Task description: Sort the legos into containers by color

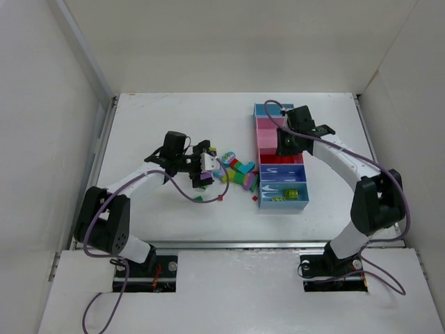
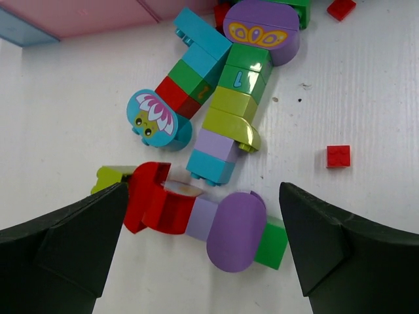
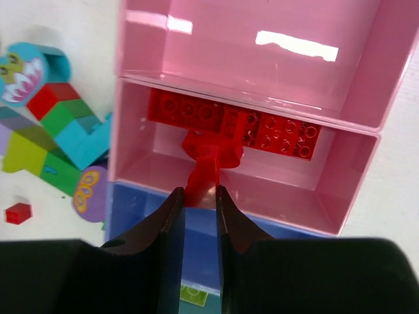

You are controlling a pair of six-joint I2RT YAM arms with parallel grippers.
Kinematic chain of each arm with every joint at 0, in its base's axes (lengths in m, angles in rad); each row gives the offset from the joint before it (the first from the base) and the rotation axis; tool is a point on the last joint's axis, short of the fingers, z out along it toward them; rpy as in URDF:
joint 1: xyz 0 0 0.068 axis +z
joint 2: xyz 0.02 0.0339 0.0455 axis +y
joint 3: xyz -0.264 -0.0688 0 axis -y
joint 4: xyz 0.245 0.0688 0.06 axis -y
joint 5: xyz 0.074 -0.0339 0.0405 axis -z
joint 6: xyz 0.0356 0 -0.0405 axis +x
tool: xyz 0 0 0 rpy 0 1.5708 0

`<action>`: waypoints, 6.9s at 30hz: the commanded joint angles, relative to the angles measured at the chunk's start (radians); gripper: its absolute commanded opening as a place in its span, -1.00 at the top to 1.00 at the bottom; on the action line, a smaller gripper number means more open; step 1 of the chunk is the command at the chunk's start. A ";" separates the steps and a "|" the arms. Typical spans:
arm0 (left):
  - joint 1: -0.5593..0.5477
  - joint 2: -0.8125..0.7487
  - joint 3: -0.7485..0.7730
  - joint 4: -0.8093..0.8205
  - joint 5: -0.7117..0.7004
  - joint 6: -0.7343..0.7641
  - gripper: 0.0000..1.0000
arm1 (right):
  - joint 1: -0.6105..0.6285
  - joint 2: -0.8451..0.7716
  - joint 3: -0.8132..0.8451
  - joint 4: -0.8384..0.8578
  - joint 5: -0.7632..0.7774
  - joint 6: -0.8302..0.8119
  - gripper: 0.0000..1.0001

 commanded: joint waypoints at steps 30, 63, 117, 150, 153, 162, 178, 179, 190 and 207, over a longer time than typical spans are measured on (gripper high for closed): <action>-0.319 0.439 0.501 -0.914 -0.268 0.946 -0.01 | -0.070 -0.142 0.034 -0.102 -0.059 -0.113 -0.74; -0.422 0.430 0.434 -0.911 -0.390 0.669 0.08 | -0.070 -0.171 -0.016 -0.083 -0.079 -0.156 -0.74; -0.358 0.837 1.126 -0.217 0.200 -0.062 -0.13 | -0.099 -0.377 -0.064 -0.123 0.199 0.071 -0.85; -0.147 -0.342 0.029 0.060 -0.899 -0.822 -1.00 | -0.081 -0.082 -0.156 0.233 0.027 0.444 -0.46; -0.098 -0.311 -0.011 0.160 -0.907 -0.812 -1.00 | -0.081 -0.032 -0.142 0.223 0.056 0.536 -0.46; -0.020 -0.272 -0.026 0.197 -0.808 -0.846 -1.00 | -0.081 0.077 -0.064 0.263 0.169 0.590 -0.46; -0.002 -0.296 -0.063 0.264 -0.786 -0.787 -1.00 | -0.081 0.157 -0.064 0.312 0.258 0.712 0.66; 0.009 -0.308 -0.072 0.264 -0.786 -0.796 -1.00 | -0.081 0.157 -0.064 0.312 0.277 0.713 0.70; 0.018 -0.348 -0.126 0.295 -0.757 -0.796 -1.00 | -0.090 0.108 -0.158 0.282 0.358 0.921 1.00; 0.018 -0.395 -0.146 0.304 -0.746 -0.787 -1.00 | -0.144 0.074 -0.202 0.190 0.312 1.472 1.00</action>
